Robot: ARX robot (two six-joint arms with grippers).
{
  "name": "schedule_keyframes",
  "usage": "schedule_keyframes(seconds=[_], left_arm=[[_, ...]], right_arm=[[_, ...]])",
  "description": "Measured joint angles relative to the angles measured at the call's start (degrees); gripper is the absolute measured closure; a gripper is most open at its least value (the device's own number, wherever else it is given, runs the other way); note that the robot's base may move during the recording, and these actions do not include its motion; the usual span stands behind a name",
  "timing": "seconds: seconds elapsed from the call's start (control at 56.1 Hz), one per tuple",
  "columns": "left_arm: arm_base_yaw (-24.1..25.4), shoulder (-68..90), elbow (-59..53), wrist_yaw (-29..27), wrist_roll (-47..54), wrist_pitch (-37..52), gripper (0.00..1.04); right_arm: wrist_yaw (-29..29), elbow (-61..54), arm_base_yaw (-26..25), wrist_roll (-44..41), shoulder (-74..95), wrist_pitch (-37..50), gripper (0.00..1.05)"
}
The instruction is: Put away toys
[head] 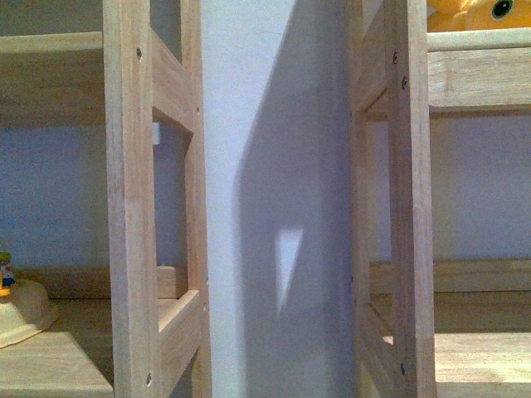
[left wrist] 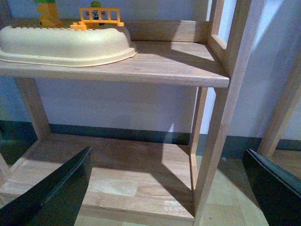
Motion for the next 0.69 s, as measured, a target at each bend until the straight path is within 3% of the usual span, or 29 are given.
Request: schedule_keyframes(seconds=[0.053,0.321,0.695], left_arm=[[0.0,0.0,0.0,0.0,0.0,0.0,0.06],[0.0,0.0,0.0,0.0,0.0,0.0,0.06],[0.0,0.0,0.0,0.0,0.0,0.0,0.06]], right_arm=[[0.0,0.0,0.0,-0.2,0.0,0.0,1.02],[0.0,0.0,0.0,-0.4,0.0,0.0,1.00],[0.0,0.0,0.0,-0.4,0.0,0.0,0.40]])
